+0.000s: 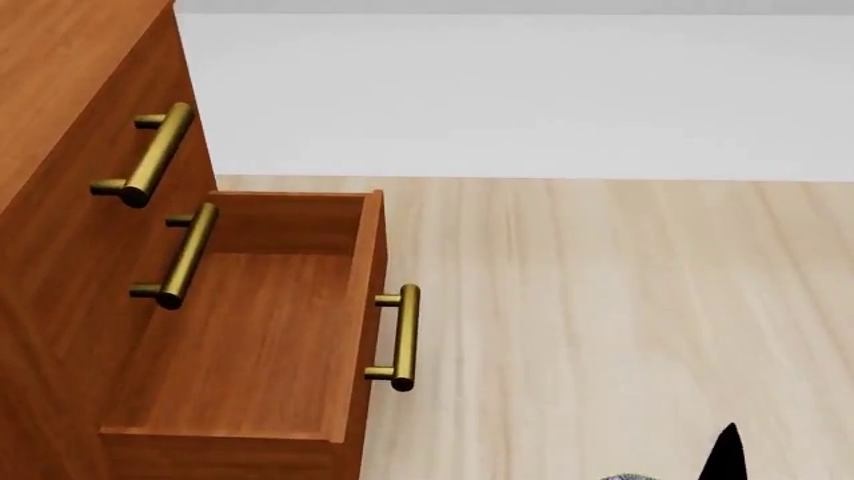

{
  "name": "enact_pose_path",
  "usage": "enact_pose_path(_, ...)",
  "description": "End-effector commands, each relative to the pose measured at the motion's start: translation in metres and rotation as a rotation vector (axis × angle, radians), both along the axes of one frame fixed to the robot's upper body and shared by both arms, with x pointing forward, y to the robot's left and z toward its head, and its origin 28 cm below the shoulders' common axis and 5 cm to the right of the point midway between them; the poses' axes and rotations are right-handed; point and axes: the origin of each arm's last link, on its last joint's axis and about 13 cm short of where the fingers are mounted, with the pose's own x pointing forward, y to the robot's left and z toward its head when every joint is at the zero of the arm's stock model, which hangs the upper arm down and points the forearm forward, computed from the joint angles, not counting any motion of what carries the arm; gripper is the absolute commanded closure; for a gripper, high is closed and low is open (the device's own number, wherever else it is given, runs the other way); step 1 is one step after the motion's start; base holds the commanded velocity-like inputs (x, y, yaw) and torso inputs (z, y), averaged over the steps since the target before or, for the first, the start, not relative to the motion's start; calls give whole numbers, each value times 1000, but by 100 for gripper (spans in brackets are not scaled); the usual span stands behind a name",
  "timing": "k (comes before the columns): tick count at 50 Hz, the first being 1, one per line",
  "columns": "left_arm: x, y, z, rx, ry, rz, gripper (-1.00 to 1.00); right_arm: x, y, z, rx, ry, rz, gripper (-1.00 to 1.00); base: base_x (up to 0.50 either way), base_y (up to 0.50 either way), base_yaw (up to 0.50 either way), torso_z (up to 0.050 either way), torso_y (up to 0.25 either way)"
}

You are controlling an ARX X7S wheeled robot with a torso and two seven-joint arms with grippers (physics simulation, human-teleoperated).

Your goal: Put the wine bottle in the bottom drawer of the cabinet.

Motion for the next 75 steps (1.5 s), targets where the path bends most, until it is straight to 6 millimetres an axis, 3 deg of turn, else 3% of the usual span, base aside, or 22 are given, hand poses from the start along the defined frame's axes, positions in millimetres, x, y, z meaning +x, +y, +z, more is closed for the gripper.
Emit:
enact_pose_path(1, 0, 0, 1, 0, 3, -1, -100, -14, -3, 3, -15, -2, -45, -100, 0, 0, 0, 0, 0)
enact_pose_path(15, 0, 1, 0, 2, -6, -7, -100, -32, -10, 6, -18, 3, -107, -100, 0, 0, 0, 0, 0)
enact_pose_path(51, -1, 2, -1, 2, -15, -10, -100, -57, -18, 2, -57, 88, -203, -100, 0, 0, 0, 0, 0)
enact_pose_path(75, -1, 0, 1, 10, -8, -9, -100, -52, -20, 3, -143, 158, -278, -100, 0, 0, 0, 0, 0)
